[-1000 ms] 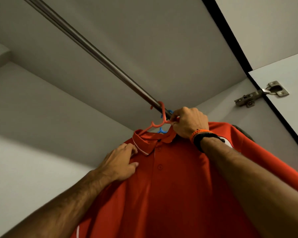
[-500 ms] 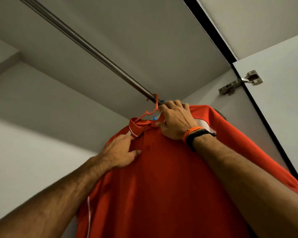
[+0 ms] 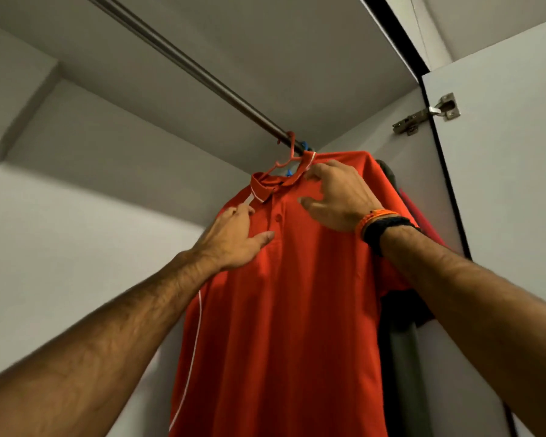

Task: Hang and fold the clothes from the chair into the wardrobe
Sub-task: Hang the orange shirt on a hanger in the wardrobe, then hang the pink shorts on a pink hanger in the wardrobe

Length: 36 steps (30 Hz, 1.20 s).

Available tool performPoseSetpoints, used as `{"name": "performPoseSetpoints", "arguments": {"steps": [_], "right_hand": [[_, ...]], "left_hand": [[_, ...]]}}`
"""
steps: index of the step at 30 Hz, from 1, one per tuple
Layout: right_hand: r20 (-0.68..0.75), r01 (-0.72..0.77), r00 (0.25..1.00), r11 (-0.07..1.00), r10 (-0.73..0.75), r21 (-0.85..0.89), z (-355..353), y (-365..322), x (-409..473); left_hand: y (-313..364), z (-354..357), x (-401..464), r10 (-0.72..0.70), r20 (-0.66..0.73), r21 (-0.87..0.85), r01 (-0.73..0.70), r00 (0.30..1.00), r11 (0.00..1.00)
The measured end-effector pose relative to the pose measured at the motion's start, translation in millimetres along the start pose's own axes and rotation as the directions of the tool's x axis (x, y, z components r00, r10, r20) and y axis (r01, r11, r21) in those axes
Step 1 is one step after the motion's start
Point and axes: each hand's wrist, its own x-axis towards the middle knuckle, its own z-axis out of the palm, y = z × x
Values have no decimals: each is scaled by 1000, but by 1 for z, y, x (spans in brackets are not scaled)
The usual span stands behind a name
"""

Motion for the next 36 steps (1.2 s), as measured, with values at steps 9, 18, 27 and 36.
{"name": "performPoseSetpoints", "arguments": {"steps": [9,18,27,36], "right_hand": [[148,-190,971,982,186,11,-70,-52,-165],[407,-450,773,873,487,-188,-214,-57,-379],[420,-636,465,624,779,-453,-415,-39,-599],[270,-705,98,258,958,-661,-637,-18,-796]], "left_hand": [[48,-5,-142,33,169,-258,12,985,966],[176,23,-326,140,502,-479,140,853,867],[384,51,-525,382,702,-624,260,601,737],[619,44,-722,582,774,-633,289,250,718]]}}
